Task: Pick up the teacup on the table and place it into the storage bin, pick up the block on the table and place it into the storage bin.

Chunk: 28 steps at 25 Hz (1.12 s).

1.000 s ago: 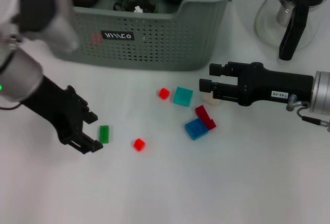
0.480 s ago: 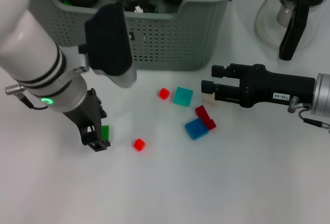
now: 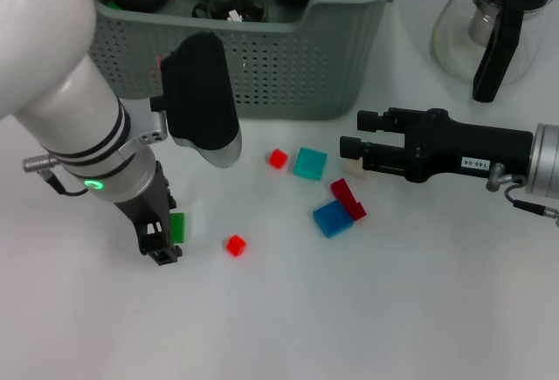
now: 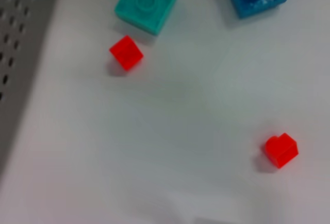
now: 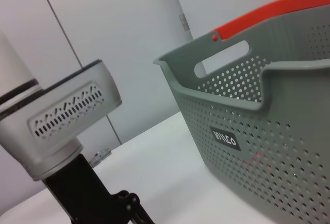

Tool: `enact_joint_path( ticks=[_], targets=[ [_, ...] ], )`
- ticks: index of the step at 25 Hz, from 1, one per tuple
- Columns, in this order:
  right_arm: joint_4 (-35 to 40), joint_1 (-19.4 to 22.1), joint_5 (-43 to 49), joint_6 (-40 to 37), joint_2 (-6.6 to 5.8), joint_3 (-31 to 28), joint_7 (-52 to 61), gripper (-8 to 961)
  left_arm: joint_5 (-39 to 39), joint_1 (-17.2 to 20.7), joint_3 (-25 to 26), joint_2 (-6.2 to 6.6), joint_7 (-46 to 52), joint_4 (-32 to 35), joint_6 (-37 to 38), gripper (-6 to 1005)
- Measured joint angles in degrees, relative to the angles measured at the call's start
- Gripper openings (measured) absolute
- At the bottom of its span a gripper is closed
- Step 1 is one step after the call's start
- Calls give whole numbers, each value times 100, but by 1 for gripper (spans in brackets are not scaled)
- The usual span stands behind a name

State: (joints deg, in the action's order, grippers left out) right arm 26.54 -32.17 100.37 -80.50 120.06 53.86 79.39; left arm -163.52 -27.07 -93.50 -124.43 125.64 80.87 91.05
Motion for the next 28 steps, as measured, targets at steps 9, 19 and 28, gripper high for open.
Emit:
enact_joint_path(
  ticks=[9,19,28],
  targets=[
    [0,0,0,-1,0,-1,4,640,-8,-9,-32,-2,62,-193,-175,644],
    [0,17,0,-1,0,-7,1,641,-3,-80,39,-2,172,-305,-233,438],
    [0,13,0,1,-2,-17,32,642,688,-155,1026,13,-53,128,509,407]
  ],
)
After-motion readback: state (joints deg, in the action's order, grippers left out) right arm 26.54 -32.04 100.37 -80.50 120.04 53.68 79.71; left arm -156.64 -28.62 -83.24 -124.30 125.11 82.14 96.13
